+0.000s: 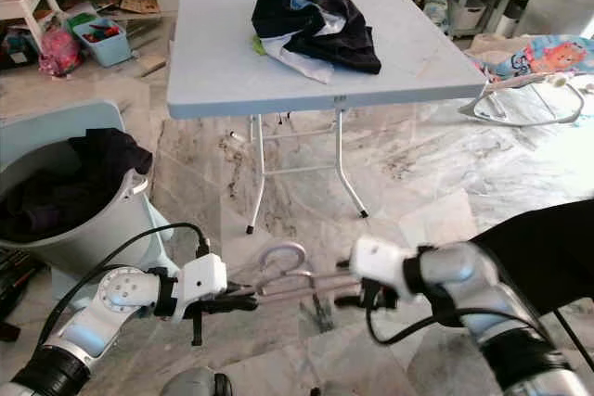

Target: Hang hanger

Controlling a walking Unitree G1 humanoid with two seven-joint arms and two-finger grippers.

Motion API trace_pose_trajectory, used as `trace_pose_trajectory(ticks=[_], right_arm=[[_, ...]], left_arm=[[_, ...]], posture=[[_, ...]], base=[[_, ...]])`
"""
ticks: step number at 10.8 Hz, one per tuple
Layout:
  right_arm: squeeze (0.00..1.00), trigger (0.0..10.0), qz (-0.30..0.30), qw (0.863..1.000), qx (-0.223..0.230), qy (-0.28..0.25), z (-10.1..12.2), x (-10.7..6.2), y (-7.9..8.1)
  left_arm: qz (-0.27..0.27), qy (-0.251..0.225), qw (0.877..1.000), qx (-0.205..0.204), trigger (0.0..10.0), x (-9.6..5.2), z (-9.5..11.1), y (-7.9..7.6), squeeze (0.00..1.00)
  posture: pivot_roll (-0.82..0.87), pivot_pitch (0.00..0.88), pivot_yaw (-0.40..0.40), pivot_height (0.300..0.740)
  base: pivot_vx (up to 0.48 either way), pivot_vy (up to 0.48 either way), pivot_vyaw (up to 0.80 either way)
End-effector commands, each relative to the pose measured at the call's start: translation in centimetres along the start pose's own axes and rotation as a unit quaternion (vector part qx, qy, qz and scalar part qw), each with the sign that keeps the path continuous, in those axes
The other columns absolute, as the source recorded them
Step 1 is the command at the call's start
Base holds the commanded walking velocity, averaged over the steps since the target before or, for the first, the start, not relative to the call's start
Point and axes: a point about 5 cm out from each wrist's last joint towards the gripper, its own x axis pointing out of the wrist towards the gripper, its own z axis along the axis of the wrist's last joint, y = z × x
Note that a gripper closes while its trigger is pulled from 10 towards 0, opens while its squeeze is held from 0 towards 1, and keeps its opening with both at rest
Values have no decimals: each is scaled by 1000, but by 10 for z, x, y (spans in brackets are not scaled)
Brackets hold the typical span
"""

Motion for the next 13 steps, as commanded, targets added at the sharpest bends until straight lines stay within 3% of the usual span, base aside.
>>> trace_pose_trajectory(ticks=[1,7,13], right_arm=[[0,0,-4,1000,-6,7,1,1,-4],[0,0,1,998,-41,41,5,0,-19],[0,0,34,997,-42,53,2,0,-15]], left_arm=[[-2,2,1000,14,10000,1,4,3,0],[-11,11,1000,20,10000,6,2,3,0],[-14,22,999,30,10000,9,-2,1,0]], posture=[[-98,0,-15,740],[-103,0,-16,740],[-104,0,-20,740]], base=[[0,0,0],[0,0,0],[0,0,0]])
